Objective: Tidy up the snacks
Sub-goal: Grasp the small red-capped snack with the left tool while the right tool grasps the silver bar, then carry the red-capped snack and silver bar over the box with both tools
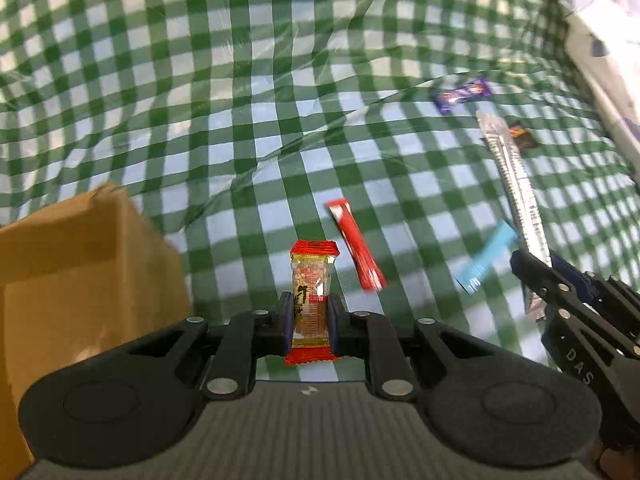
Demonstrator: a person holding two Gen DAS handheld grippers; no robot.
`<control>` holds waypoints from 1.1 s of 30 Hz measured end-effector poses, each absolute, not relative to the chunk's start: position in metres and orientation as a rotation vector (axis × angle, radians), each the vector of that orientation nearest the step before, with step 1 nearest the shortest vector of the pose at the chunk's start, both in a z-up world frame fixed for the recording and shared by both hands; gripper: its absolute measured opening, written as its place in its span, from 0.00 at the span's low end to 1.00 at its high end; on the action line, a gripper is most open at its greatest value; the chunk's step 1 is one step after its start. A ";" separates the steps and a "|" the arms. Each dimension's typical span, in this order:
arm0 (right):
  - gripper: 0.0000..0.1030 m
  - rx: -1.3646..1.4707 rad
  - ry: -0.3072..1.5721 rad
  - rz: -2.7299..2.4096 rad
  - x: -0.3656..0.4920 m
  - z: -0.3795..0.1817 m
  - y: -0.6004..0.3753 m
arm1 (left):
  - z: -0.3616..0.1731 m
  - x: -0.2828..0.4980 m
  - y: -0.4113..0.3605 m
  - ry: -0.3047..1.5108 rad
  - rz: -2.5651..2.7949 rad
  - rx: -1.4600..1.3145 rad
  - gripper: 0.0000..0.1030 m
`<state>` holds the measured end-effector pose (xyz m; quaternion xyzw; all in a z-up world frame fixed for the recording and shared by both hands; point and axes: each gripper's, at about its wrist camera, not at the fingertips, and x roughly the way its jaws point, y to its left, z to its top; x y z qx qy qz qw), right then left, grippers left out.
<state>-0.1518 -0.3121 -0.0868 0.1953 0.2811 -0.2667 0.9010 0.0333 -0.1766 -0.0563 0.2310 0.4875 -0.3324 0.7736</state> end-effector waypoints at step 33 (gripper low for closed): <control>0.22 0.256 0.679 -0.131 -0.201 0.028 0.012 | 0.053 -0.073 0.165 0.941 -0.494 0.284 0.18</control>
